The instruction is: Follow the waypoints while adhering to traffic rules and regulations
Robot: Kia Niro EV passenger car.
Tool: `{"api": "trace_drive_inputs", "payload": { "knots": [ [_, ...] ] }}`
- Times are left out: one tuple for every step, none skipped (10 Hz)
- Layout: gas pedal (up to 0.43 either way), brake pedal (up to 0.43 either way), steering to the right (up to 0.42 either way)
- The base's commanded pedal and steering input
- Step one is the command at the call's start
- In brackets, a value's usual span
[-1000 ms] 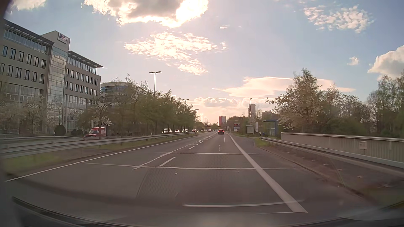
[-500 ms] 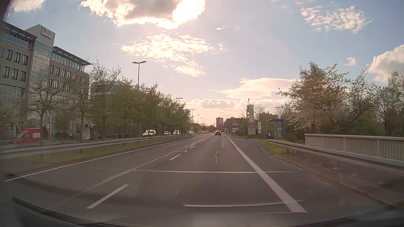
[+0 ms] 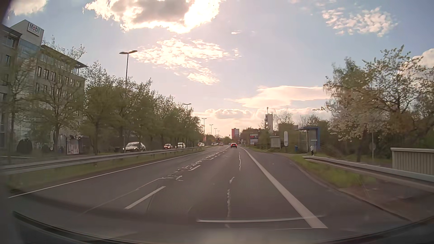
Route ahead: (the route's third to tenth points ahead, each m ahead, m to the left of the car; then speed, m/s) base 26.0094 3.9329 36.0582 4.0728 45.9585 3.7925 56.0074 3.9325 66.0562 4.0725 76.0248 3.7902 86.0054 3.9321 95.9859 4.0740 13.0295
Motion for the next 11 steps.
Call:
{"api": "trace_drive_inputs", "payload": {
  "knots": [
    [0.000,0.000,-0.002],
    [0.000,0.000,-0.002],
    [0.000,0.000,-0.001],
    [0.000,0.000,-0.001],
    [0.000,0.000,-0.002],
    [0.000,0.000,-0.001],
    [0.000,0.000,-0.002],
    [0.000,0.000,-0.001],
    [0.000,0.000,-0.001],
    [0.000,0.000,0.000],
    [0.000,0.000,0.000]
  ]
}}
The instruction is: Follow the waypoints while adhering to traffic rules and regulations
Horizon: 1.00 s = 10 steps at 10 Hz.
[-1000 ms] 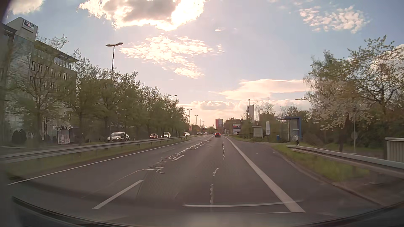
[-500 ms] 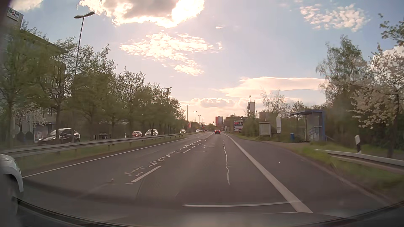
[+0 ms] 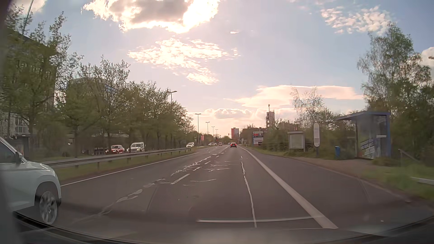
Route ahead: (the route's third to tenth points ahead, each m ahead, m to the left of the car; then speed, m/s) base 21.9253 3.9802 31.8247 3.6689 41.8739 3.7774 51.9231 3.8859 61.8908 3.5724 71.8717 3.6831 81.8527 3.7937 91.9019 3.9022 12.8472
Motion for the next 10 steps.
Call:
{"api": "trace_drive_inputs", "payload": {
  "knots": [
    [0.000,0.000,0.000],
    [0.000,0.000,0.000],
    [0.000,0.000,0.000],
    [0.000,0.000,0.000],
    [0.008,0.000,0.000],
    [0.008,0.000,0.000],
    [0.008,0.000,0.000],
    [0.008,0.000,0.000],
    [0.008,0.000,0.000],
    [0.008,0.000,0.000]
  ]
}}
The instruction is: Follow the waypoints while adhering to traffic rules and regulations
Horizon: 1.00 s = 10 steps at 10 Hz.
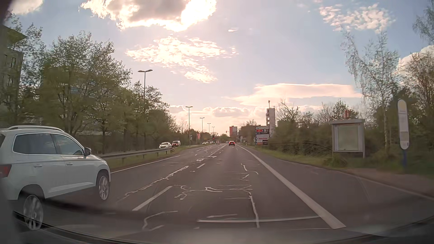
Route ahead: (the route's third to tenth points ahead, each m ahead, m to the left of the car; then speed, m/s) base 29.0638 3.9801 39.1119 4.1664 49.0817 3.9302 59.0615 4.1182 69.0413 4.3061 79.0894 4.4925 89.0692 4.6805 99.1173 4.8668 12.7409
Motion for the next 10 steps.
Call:
{"api": "trace_drive_inputs", "payload": {
  "knots": [
    [0.000,0.000,0.000],
    [0.000,0.000,0.000],
    [0.000,0.000,0.000],
    [0.000,0.000,0.000],
    [0.000,0.000,-0.001],
    [0.000,0.000,-0.001],
    [0.000,0.000,-0.001],
    [0.000,0.000,-0.001],
    [0.000,0.000,-0.002],
    [0.000,0.000,-0.005]
  ]
}}
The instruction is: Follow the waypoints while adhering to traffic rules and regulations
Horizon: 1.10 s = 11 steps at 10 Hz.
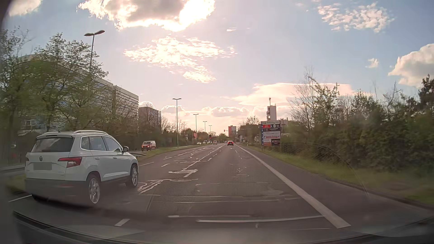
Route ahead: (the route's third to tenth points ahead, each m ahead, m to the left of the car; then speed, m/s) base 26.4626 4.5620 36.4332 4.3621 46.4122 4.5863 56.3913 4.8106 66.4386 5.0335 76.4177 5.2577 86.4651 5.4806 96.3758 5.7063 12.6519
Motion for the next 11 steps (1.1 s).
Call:
{"api": "trace_drive_inputs", "payload": {
  "knots": [
    [0.000,0.000,-0.005],
    [0.000,0.000,-0.005],
    [0.000,0.000,-0.005],
    [0.000,0.000,-0.005],
    [0.000,0.000,-0.004],
    [0.000,0.000,-0.004],
    [0.000,0.000,-0.004],
    [0.000,0.000,-0.004],
    [0.000,0.000,-0.004],
    [0.000,0.000,-0.003],
    [0.000,0.000,-0.003]
  ]
}}
